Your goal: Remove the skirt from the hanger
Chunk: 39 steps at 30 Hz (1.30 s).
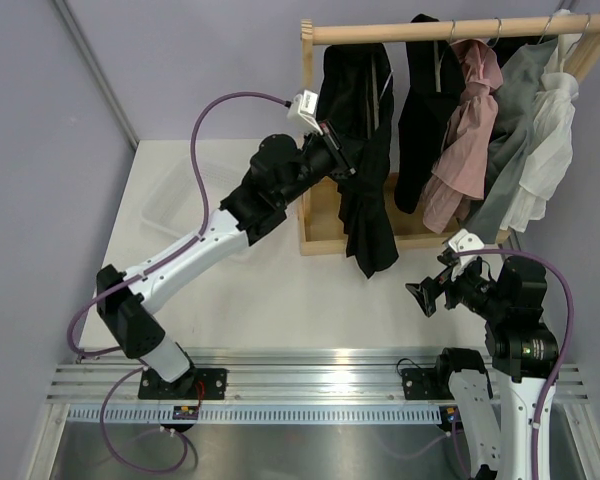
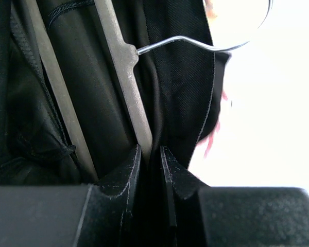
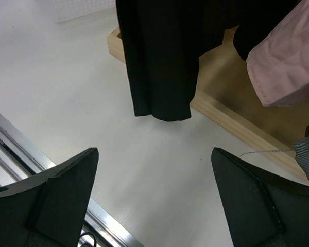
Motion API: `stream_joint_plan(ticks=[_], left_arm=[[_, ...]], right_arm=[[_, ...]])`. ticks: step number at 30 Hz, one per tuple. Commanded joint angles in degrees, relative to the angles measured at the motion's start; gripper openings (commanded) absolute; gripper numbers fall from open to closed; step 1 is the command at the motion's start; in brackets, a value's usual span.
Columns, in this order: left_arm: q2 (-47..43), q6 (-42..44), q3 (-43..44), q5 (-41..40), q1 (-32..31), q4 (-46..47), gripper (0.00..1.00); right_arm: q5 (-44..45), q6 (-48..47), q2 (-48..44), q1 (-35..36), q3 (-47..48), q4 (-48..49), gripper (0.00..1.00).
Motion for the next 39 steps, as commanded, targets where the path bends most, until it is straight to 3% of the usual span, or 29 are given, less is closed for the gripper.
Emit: stream_joint_plan(ticks=[1,6,11,19,25,30,32,37,38,39], left_arm=[[-6.65,3.25,-3.48,5.68,-0.05,5.12,0.0],[-13.06,6.42,-15.86,14.2,0.57,5.46,0.0],[-17.46,9.14,-24.83,22.72,1.97,6.96,0.0],[-21.33,19.77,-34.68,28.45,2.24,-1.12,0.0],[-22.22,20.92,-38.21,32.57,2.24,0.89,0.0],[-21.07,20.48,-38.91,38.03,2.15,1.42,0.0],[-20.81,21.18,-39.0,38.12,2.15,0.11,0.0],[-20.55,27.68,-40.93,34.7,1.89,-7.44,0.0],[-20.46,28.56,-41.28,33.3,1.71,-8.33,0.04],[-20.2,30.48,-41.37,32.42,1.45,-10.51,0.14]], right_arm=[[-1.86,-0.35,0.34,-0.1,1.3,-0.58,0.99],[-6.6,1.58,5.52,-0.1,11.13,-5.23,0.99],[-15.64,1.94,16.86,-0.1,24.32,-14.02,0.99],[-6.8,5.54,22.14,-0.1,33.55,-12.7,1.0],[-5.02,4.67,23.64,-0.1,34.01,-11.92,0.99],[-9.77,-8.39,23.55,-0.1,31.02,-14.72,0.99],[-11.35,-9.92,23.9,-0.1,29.44,-16.13,0.99],[-15.4,-25.11,24.17,-0.1,24.53,-24.3,0.99],[-14.35,-27.22,23.82,-0.1,23.21,-24.14,1.0],[-13.65,-31.33,22.86,-0.1,21.45,-23.7,1.0]])
